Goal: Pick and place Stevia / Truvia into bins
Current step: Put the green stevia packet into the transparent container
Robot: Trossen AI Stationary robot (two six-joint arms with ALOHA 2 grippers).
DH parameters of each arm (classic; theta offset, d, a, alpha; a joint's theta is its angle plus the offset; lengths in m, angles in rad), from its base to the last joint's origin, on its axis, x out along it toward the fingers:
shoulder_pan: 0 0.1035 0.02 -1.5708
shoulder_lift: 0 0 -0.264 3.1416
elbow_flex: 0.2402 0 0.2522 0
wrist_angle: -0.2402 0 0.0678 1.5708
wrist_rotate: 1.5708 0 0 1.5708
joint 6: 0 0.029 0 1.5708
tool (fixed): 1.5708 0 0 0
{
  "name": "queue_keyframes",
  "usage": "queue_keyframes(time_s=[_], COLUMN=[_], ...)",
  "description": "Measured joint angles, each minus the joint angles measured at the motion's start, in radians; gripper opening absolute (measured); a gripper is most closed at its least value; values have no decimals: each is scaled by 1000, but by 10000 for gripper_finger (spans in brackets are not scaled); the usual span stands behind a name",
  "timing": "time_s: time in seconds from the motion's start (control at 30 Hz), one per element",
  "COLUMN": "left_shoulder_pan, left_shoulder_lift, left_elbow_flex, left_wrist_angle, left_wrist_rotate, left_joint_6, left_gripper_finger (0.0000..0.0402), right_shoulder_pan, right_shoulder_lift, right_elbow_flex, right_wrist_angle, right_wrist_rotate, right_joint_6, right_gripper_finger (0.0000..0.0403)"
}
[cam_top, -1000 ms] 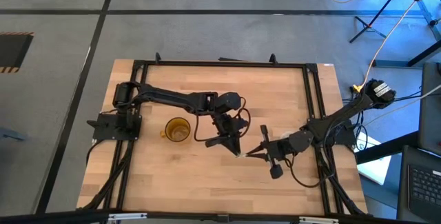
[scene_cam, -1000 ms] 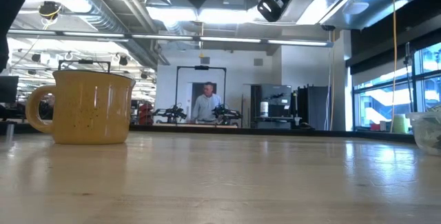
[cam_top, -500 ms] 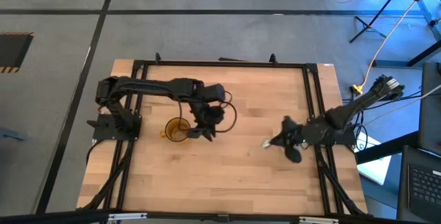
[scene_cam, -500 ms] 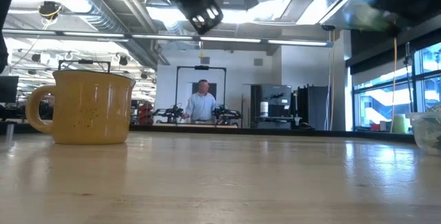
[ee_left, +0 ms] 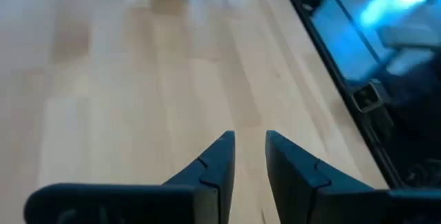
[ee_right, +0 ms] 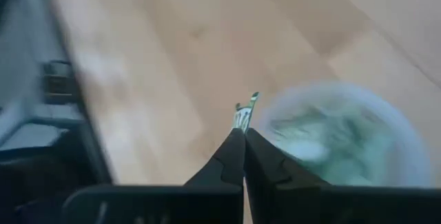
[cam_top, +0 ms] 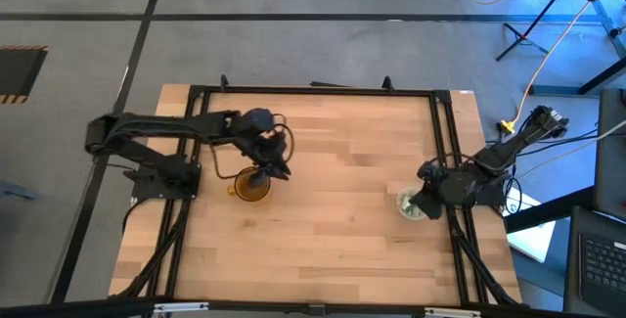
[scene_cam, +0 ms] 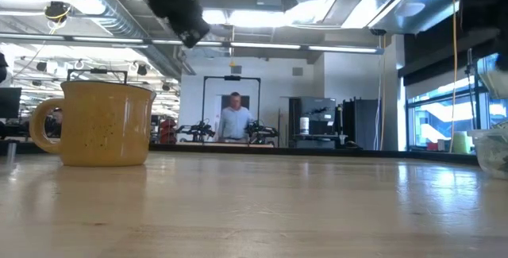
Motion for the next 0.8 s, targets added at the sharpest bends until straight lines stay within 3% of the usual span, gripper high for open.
queue_keyframes(time_s=[0.3, 0.57, 0.8], left_shoulder_pan=[-2, -2, 0], left_shoulder_lift=[-179, -203, -230], left_elbow_flex=[-228, -278, -304], left_wrist_angle=[186, 184, 239], left_wrist_rotate=[-39, -41, -46], left_joint_6=[-100, -124, -96], left_gripper_finger=[75, 76, 74], right_shoulder_pan=[-1, -1, -1], right_shoulder_lift=[3, 7, 7], right_elbow_flex=[-77, -155, -155], right_wrist_angle=[-93, -93, -92], right_wrist_rotate=[-41, -85, -83], right_joint_6=[149, 198, 194], right_gripper_finger=[1, 4, 34])
